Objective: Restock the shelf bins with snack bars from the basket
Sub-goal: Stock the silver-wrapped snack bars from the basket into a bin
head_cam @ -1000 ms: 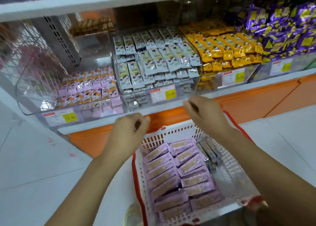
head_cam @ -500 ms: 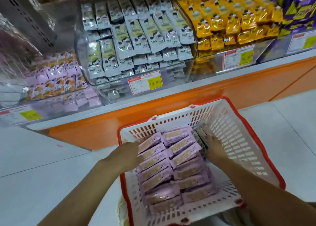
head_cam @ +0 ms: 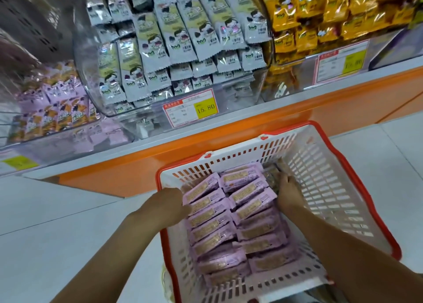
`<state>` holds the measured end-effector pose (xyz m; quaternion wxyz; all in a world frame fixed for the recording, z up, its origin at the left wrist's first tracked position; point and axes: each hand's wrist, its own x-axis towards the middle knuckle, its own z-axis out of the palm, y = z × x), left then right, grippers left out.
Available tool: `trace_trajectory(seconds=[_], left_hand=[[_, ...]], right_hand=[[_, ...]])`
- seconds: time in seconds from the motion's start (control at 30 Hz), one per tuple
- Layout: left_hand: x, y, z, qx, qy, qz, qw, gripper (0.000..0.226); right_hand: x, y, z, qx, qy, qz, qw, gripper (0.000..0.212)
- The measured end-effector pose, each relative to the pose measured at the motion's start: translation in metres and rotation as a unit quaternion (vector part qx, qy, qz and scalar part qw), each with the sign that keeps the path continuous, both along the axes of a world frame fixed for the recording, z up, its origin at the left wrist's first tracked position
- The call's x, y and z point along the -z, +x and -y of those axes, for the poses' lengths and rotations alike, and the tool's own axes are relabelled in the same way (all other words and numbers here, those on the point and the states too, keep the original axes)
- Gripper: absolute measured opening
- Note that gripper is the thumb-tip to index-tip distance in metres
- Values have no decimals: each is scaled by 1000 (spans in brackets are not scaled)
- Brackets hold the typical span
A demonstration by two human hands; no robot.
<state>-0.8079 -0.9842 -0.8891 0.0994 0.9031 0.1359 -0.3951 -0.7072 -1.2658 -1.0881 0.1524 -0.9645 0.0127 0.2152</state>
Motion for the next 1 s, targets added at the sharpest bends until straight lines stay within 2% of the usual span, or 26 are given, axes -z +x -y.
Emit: trace_trajectory(seconds=[0.13, 0.2, 0.27, 0.37, 0.43, 0.5, 0.6, 0.67, 0.73, 0.77, 0.83, 0.9, 1.0], left_hand=[[-14, -4, 4, 0, -26, 14, 1000, 37], [-19, -7, 7, -8, -56, 26, 998, 42], [-25, -9, 12, -25, -96, 55, 994, 43], [-33, -15, 23, -68, -172, 110, 976, 40], [-42, -16, 32, -93, -224, 131, 961, 39], [-51, -18, 41, -150, -299, 144, 931, 34], [-75, -24, 54, -299, -431, 131, 841, 34], [-88, -29, 59, -359, -498, 135, 778, 41], [-100, -35, 60, -407, -545, 158, 716, 31], [-105, -37, 59, -420, -554, 173, 698, 27], [-114, -43, 55, -434, -565, 197, 673, 24], [-121, -47, 48, -443, -586, 206, 646, 21], [-127, -52, 39, -437, -608, 209, 629, 24]], right_hand=[[-11, -11, 11, 93, 56, -36, 994, 69], [-26, -14, 19, 154, 106, -70, 980, 75], [-52, -16, 24, 238, 189, -100, 948, 63], [-102, -26, 21, 305, 335, -64, 889, 52], [-141, -38, 10, 263, 406, -29, 875, 37], [-185, -55, -10, 174, 456, 7, 873, 32], [-233, -81, -37, 19, 468, 88, 879, 43], [-250, -98, -49, -60, 442, 139, 884, 51], [-264, -113, -61, -122, 423, 169, 882, 53], [-270, -118, -66, -156, 410, 188, 879, 56], [-277, -124, -71, -222, 376, 212, 874, 74], [-285, -124, -71, -282, 328, 193, 880, 95], [-298, -117, -66, -342, 307, 180, 870, 97]])
